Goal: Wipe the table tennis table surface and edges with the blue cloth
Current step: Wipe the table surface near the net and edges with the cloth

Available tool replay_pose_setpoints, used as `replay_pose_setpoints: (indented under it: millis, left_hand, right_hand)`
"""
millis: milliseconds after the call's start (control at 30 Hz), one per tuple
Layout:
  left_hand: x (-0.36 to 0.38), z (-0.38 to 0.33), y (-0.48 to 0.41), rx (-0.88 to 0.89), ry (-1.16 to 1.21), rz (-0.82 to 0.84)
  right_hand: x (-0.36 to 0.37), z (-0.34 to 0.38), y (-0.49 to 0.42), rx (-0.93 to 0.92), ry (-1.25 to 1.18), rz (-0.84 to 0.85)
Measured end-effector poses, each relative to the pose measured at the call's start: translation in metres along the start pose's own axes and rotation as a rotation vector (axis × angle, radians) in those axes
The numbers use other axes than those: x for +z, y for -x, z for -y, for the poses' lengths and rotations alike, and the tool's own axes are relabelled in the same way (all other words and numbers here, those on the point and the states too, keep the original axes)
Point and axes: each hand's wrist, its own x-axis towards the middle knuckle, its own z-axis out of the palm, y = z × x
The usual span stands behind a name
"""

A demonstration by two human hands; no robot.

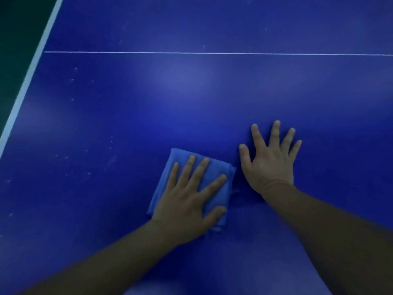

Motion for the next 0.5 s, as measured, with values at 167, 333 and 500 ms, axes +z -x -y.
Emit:
replay_pose_setpoints:
  millis: [167,333,500]
  left_hand:
    - [-0.028,0.083,-0.053,-0.571,-0.027,-0.066]
    - [-0.017,0.032,-0.073,-0.777,0.180,-0.060]
    - [-0.033,-0.026,-0.061,-0.779,0.921,-0.381]
  right_hand:
    - [0.003,0.000,-0.001,-0.010,0.027,-0.009]
    - [-0.007,0.001,0.003,0.031,-0.062,0.017]
    - [-0.020,0.051,0.026,-0.542,-0.413,0.052]
